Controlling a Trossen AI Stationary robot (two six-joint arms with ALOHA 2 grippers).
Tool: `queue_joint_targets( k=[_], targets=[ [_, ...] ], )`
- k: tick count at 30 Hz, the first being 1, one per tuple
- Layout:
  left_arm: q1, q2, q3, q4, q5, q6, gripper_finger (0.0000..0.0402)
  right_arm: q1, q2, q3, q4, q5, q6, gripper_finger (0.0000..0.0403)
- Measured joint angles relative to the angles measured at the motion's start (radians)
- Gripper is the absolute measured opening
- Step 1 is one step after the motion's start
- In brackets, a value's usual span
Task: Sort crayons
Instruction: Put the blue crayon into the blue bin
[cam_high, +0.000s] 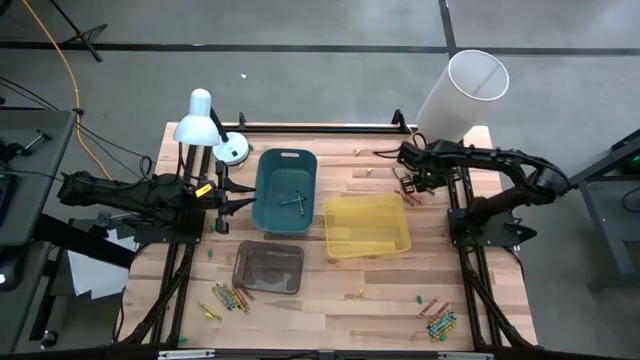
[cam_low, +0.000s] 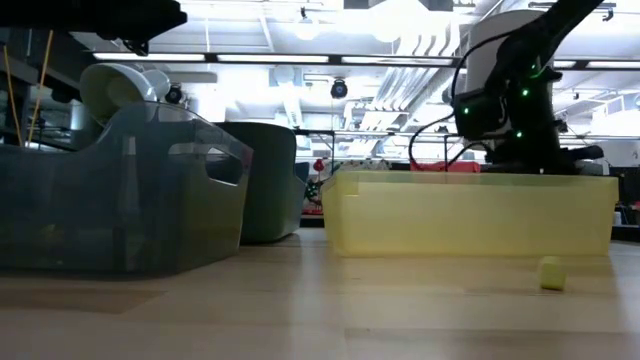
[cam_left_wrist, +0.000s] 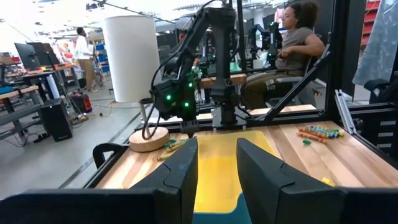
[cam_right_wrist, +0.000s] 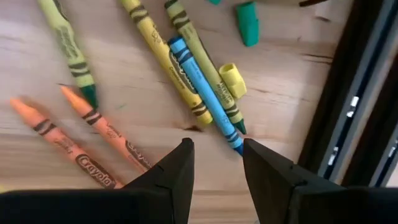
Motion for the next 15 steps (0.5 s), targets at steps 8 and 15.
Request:
queue_joint_targets(
  k=[8,15],
  targets=[
    [0.000,0.000,0.000,0.000,0.000,0.000,0.0099,-0.008,0.069,0.000,0.004,0.023,-0.104,0.0130],
    [0.000,0.000,0.000,0.000,0.000,0.000,0.0099,-0.008,0.070,0.000,0.018,0.021,-0.253,0.0130]
  ],
)
